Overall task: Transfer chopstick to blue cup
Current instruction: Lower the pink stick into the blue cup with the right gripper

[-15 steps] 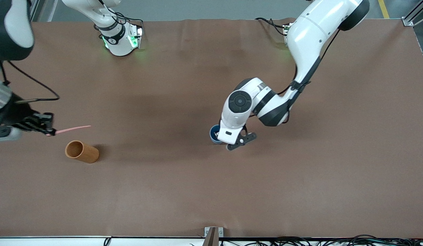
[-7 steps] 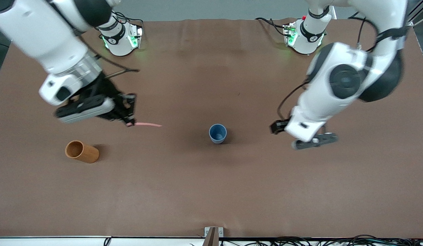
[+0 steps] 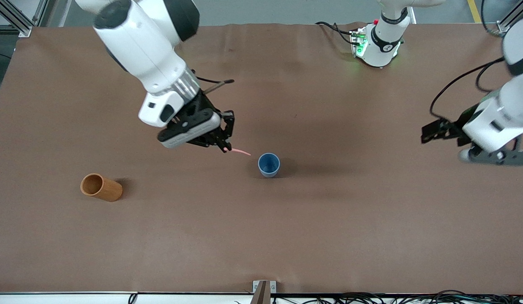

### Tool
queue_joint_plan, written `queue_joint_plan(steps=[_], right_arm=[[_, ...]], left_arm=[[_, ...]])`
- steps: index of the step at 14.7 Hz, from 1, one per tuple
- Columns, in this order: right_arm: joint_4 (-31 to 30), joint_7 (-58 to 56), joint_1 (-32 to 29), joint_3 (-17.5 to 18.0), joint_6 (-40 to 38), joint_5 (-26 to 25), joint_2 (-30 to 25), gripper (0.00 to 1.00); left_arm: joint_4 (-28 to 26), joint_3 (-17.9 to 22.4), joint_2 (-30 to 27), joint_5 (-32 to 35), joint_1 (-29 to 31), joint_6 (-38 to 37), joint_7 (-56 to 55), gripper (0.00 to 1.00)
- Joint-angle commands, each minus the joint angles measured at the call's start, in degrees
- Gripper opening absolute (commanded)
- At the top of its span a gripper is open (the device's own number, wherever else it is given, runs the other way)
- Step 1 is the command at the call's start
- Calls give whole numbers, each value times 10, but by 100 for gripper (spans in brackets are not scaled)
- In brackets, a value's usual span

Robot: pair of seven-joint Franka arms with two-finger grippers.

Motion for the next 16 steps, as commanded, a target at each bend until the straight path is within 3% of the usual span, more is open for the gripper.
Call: queue_joint_plan(steps=[1,7,10,12,14,16], right_arm=[[3,7,25,5,25,-44,27,3],[-36,7,52,5,104,-88,69,5],[-44,6,59,5,106,-91,76,5],[-72,7,58,5,153,-123,79,8],[-104,7,53,5,195,-127,80,12],[-107,7,49,5,198,-127,78,29]], left_arm=[[-21,1,-57,-2,-11,-23,7,100],[-4,-1,-48,16,-13,-23,10,100],[-29,-1,-64,9,-12,1,-4,100],[-55,0,-79,17,-11,20,-7,100],[-53,0,-79,19,-11,21,-6,100],[-51,0,-75,19,-11,15,-5,100]])
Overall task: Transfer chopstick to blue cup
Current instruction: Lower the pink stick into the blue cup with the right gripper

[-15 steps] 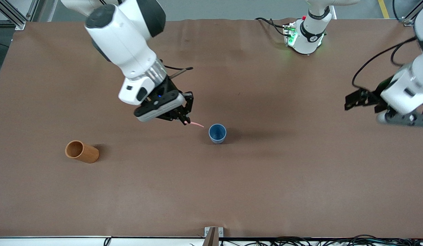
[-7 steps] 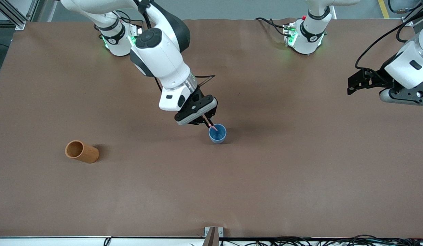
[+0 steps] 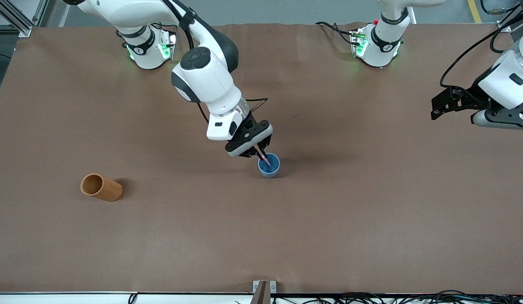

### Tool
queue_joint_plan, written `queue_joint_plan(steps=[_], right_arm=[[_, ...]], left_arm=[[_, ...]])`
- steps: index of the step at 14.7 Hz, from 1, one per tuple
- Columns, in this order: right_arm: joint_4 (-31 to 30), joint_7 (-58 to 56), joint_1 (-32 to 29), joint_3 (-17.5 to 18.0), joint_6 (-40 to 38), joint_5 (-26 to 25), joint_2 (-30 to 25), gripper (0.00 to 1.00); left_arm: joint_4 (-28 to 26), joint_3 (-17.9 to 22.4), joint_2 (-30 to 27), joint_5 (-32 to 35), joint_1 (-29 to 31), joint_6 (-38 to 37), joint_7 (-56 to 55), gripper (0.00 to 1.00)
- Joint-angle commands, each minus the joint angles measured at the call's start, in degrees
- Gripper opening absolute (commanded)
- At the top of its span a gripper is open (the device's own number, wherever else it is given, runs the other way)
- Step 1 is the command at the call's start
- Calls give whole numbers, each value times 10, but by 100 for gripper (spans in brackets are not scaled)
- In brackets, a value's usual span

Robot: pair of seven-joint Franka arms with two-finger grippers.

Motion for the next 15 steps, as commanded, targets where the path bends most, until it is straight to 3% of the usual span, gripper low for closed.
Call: queue_joint_plan(steps=[1,5,9,11,13,14,15], right_arm=[[-15,9,-10,6,13,-15,-8,36],[-9,10,-23,6,11,-14,-15,50],[-1,4,-58,5,-11,-10,-62,70],[7,4,-82,3,-64,-9,-88,74],[21,4,-106,-1,-150,-7,-123,86],[24,4,-111,-15,-191,2,-144,96],[27,1,-112,-48,-232,25,-165,100]], left_arm=[[-12,-1,-13,8,2,5,0,100],[-10,-1,-11,10,1,-2,-4,100],[-10,-1,-10,9,0,-2,-3,100],[-10,0,-9,8,-2,-2,2,100],[-10,0,-9,9,1,-2,3,100],[-10,0,-9,9,2,-2,2,100],[-8,0,-7,9,2,-2,1,100]])
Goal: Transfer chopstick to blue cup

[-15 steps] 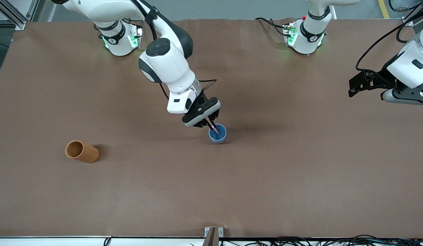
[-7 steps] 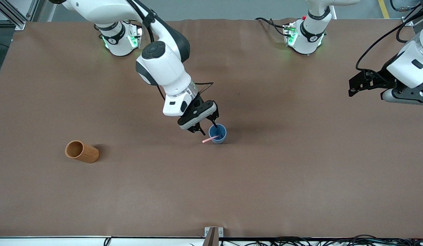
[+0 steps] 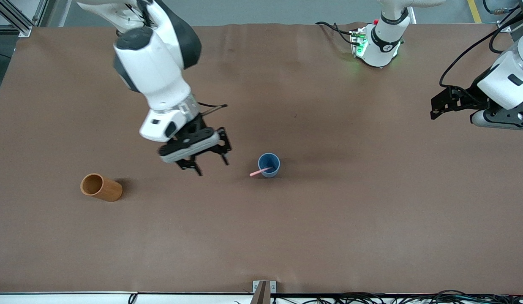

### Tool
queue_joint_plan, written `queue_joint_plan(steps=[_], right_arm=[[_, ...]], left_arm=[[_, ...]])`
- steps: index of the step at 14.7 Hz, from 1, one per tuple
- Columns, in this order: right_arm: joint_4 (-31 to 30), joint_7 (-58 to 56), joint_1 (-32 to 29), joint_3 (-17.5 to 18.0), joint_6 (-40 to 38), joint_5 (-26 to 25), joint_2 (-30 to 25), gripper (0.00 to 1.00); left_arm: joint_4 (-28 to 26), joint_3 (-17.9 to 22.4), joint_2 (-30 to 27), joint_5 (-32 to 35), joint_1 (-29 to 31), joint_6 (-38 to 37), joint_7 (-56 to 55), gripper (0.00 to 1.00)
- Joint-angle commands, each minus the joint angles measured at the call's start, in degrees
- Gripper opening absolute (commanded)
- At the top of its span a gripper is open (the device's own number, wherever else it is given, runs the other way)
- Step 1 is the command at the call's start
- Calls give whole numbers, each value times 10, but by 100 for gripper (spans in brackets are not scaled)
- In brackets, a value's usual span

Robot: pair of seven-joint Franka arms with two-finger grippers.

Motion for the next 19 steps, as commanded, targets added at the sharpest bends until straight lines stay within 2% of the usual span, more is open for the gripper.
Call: queue_joint_plan(steps=[1,2,6,9,14,17,19], right_arm=[[-12,-1,-7,-65,-95,49,-70,100],[-12,-1,-6,-92,-127,69,-86,100],[-13,-74,-5,-200,-258,78,-128,100],[-18,-118,-3,-278,-327,134,-152,100],[-38,-199,-13,-332,-347,132,-172,100],[-39,-212,-24,-327,-360,124,-179,100],[-39,-212,-41,-305,-374,123,-188,100]], left_arm=[[-4,0,-5,10,1,-1,5,100],[-3,0,-5,10,1,-1,4,100],[-1,-1,-4,10,0,-1,6,100],[0,0,1,10,1,-1,7,100],[0,-1,1,10,1,-1,5,100],[0,-1,1,10,1,-1,5,100],[0,-1,1,10,0,-1,5,100]])
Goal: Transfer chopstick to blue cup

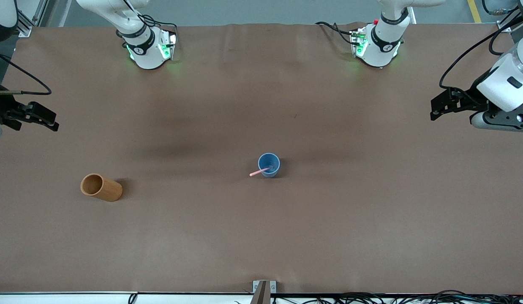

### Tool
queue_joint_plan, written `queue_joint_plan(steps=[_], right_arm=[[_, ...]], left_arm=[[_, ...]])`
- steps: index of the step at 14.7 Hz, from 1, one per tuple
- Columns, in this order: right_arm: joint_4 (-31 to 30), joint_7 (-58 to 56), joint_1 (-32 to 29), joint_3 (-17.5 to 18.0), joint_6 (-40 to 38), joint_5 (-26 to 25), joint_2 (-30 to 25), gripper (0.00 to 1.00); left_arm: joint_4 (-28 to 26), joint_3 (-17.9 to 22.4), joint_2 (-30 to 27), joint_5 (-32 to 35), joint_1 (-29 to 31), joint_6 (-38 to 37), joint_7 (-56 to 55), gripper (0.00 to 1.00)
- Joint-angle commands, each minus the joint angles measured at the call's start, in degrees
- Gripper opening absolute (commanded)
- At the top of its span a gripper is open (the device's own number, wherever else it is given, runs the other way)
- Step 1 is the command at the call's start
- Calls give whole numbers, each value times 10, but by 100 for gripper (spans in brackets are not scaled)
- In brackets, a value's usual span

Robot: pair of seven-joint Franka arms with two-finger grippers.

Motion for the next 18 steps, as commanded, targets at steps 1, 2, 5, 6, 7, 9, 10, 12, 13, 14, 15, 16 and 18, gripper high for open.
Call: queue_joint_plan(steps=[1,2,5,6,7,9,10,12,13,14,15,16,18], right_arm=[[-24,-6,-37,49,-6,-9,-35,100],[-24,-4,-47,70,-7,-21,-41,100],[-19,1,-42,74,-10,-25,-41,100],[-15,2,-41,73,-7,-25,-40,100],[-12,1,-41,71,-4,-19,-39,100],[0,-3,-41,69,-9,-18,-35,100],[5,-1,-37,70,-11,-22,-36,100],[12,4,-35,70,-25,-18,-35,100],[21,22,-33,71,-28,-17,-35,100],[24,38,-33,71,-33,-16,-30,100],[25,40,-33,70,-37,-10,-29,100],[25,42,-35,69,-38,-1,-29,100],[25,54,-36,69,-50,6,-28,100]], left_arm=[[1,-1,-2,10,0,-1,4,100],[1,0,-2,10,0,-1,4,100],[1,-1,-2,11,0,-1,4,100],[1,-1,-2,11,0,-1,4,100],[1,-1,-2,11,0,-1,4,100],[1,-1,-2,11,0,-1,4,100],[1,-1,-2,11,0,-1,4,100],[1,-1,-2,11,0,-1,4,100],[1,-1,-2,11,0,-1,4,100],[1,-1,-2,11,0,-1,5,100],[1,-1,-2,11,0,-1,4,100],[1,-1,-2,11,0,-1,4,100],[1,-1,-2,11,0,-1,4,100]])
